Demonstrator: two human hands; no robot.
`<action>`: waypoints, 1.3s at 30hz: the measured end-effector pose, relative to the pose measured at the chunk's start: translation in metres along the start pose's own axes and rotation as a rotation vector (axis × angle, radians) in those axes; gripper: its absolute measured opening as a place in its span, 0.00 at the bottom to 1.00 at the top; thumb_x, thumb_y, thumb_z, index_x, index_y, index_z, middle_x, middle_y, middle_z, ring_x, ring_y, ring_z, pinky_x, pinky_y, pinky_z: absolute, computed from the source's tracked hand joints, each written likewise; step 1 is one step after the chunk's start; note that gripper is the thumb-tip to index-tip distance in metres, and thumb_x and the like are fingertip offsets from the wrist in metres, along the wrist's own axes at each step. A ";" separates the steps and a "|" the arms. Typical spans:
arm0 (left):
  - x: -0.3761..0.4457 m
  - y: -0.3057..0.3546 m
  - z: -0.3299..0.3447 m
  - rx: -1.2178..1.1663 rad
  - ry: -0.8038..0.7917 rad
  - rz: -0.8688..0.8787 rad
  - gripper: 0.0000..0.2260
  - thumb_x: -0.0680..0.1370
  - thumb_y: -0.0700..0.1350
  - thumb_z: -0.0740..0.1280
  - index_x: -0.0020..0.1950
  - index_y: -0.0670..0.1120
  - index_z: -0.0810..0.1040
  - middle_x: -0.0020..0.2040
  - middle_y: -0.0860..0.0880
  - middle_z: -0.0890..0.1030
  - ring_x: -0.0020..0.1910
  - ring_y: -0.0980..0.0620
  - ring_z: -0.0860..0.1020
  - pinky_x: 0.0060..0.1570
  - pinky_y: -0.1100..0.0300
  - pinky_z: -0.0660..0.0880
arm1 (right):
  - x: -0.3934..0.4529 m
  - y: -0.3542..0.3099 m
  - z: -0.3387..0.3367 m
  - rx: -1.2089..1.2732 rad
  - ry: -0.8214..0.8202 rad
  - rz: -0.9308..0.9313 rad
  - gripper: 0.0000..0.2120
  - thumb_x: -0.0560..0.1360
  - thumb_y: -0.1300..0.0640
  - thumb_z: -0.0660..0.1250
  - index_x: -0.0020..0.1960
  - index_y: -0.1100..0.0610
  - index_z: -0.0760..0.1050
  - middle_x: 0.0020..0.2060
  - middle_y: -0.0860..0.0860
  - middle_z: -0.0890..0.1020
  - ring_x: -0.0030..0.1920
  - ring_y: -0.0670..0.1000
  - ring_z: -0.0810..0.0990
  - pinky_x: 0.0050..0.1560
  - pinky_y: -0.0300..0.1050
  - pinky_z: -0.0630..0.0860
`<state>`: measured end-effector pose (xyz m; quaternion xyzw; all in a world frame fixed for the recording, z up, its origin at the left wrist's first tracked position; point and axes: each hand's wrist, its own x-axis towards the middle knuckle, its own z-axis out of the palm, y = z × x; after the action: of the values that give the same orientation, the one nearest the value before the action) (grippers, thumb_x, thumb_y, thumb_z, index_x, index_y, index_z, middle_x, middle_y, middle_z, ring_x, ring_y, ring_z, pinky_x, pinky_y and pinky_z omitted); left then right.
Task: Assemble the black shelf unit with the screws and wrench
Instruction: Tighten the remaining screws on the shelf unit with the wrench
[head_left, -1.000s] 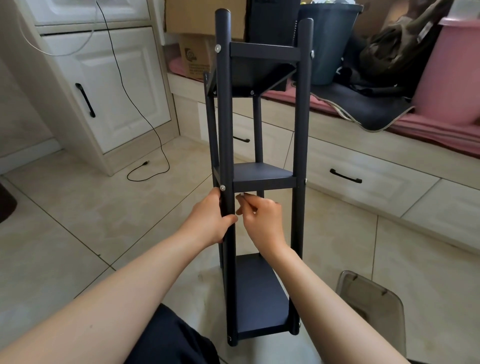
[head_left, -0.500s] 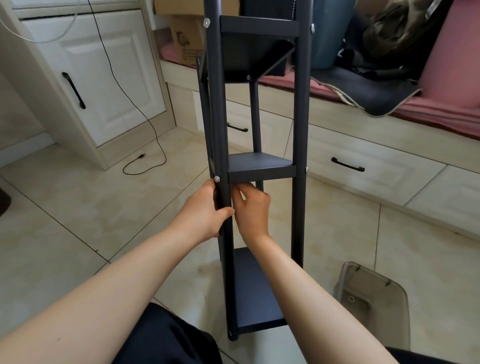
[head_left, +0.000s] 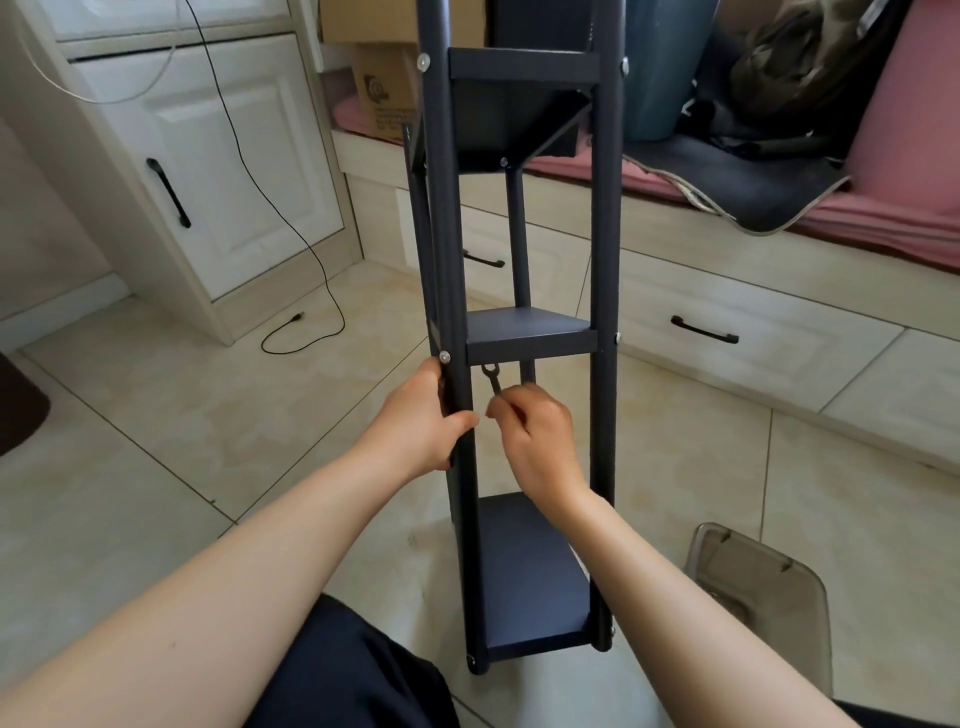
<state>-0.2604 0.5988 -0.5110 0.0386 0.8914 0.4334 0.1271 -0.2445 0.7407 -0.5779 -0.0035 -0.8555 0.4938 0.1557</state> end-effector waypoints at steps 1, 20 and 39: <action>0.000 0.001 0.000 0.004 -0.002 0.001 0.22 0.79 0.42 0.71 0.70 0.49 0.67 0.49 0.50 0.77 0.53 0.41 0.81 0.44 0.44 0.84 | 0.001 -0.003 -0.006 -0.017 -0.028 0.022 0.10 0.80 0.60 0.62 0.43 0.57 0.79 0.38 0.47 0.79 0.39 0.43 0.75 0.38 0.29 0.67; -0.002 0.004 -0.002 0.015 0.000 -0.009 0.22 0.79 0.42 0.70 0.71 0.48 0.67 0.57 0.45 0.78 0.54 0.41 0.80 0.42 0.48 0.84 | 0.024 -0.046 -0.043 -0.174 -0.185 0.128 0.10 0.81 0.60 0.63 0.50 0.58 0.84 0.42 0.47 0.80 0.39 0.43 0.76 0.38 0.30 0.69; -0.002 0.000 -0.002 0.025 0.002 0.033 0.21 0.79 0.43 0.71 0.69 0.47 0.68 0.56 0.45 0.78 0.53 0.41 0.81 0.44 0.44 0.84 | 0.015 -0.017 -0.015 -0.095 0.020 -0.137 0.10 0.80 0.57 0.66 0.48 0.60 0.85 0.36 0.49 0.85 0.34 0.35 0.78 0.43 0.25 0.73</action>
<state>-0.2594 0.5968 -0.5096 0.0544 0.8960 0.4245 0.1188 -0.2527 0.7470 -0.5527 0.0428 -0.8747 0.4405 0.1975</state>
